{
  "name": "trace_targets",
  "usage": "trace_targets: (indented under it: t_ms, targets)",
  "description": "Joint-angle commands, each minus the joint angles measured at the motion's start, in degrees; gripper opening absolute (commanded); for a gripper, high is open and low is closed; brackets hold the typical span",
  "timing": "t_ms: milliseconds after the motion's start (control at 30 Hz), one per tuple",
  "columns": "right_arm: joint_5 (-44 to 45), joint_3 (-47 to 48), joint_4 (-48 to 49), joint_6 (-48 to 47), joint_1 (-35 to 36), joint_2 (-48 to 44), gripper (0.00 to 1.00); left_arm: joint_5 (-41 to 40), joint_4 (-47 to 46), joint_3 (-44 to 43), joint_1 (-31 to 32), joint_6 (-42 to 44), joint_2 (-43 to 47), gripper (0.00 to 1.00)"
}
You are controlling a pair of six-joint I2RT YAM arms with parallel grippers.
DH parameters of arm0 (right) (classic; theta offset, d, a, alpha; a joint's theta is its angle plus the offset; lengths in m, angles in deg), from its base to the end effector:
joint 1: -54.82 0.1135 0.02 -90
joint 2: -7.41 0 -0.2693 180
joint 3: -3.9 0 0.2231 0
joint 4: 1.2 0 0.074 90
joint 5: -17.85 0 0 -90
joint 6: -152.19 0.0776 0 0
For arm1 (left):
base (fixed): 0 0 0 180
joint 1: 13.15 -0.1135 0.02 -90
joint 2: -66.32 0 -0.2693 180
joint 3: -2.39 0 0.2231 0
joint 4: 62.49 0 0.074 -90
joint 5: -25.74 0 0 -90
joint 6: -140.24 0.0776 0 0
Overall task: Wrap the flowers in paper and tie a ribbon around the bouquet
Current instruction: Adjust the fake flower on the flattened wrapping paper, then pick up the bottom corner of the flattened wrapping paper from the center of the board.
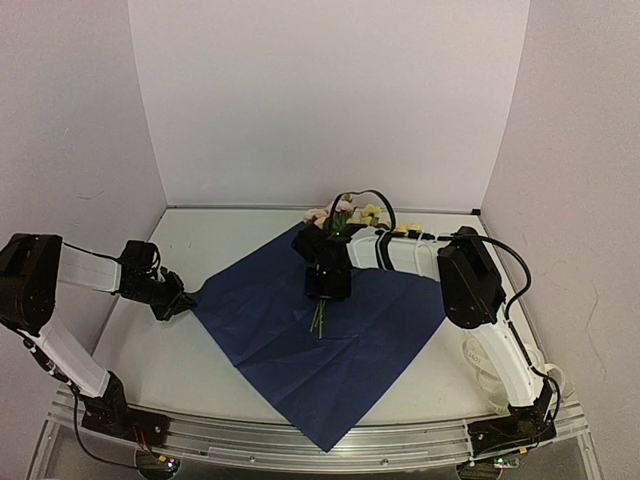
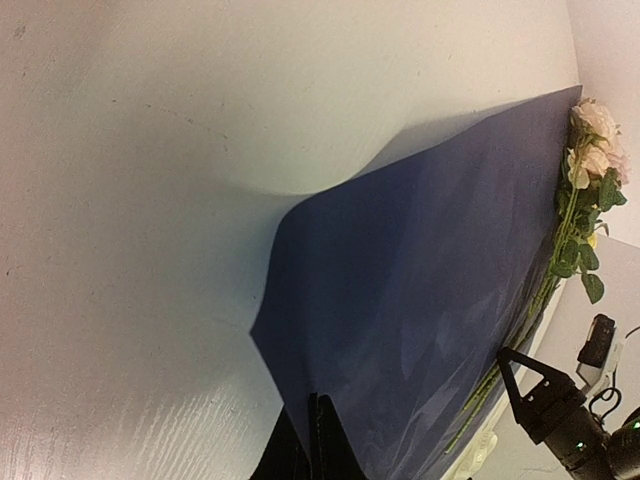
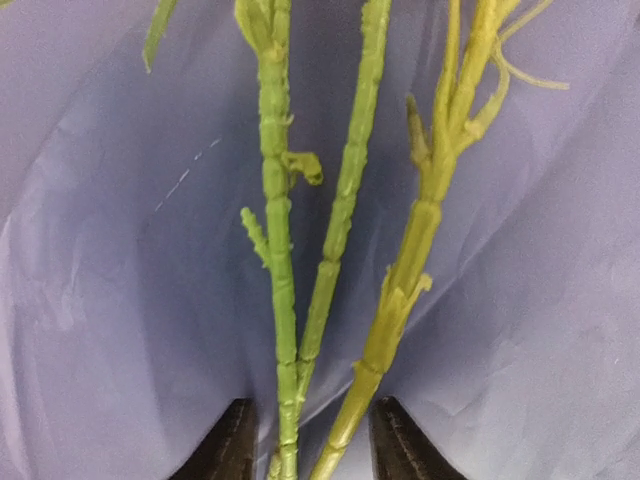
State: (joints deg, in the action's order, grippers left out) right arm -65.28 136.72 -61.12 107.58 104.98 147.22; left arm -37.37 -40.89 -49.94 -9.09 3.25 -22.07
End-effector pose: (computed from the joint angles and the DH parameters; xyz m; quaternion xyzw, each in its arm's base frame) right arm 0.3315 0.3829 0.1212 -0.0287 0.9777 0.1085 0.1777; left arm 0.2662 -0.0541 0.1304 -0.2816 0.8930 -0.3182 0.1482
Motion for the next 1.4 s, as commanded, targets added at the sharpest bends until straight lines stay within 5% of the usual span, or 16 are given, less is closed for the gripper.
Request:
trace_targets:
  t_ms: [0,133,300,600,833,1367]
  targets:
    - [0.46,-1.96,-0.20,-2.68,0.44,-1.73,0.29,0.52,-1.52,-0.58,-0.30,-0.49,-0.79,0.00]
    - [1.78,-3.50,-0.33,-4.89,0.46,-2.62,0.11,0.34,-1.52,-0.64,-0.32,-0.56,-1.04,0.00]
    - [2.52,-3.93,-0.33,-7.47,0.37,-3.06,0.01,0.26,-1.25,-0.88,-0.32,-0.45,-1.31,0.00]
    - [2.52,-4.67,-0.25,-7.22,0.20,-6.32,0.57,0.01,-0.95,-1.39,-0.30,-0.22,-1.75,0.00]
    - [2.55,-10.19,1.59,-8.25,0.21,-14.75,0.75,0.31,-1.59,-1.50,-0.28,-0.64,-2.56,0.00]
    - [0.59,-40.43,9.67,-6.72,3.89,-38.71,0.65,-1.50,-1.50,-1.68,-0.29,0.26,-1.73,0.08]
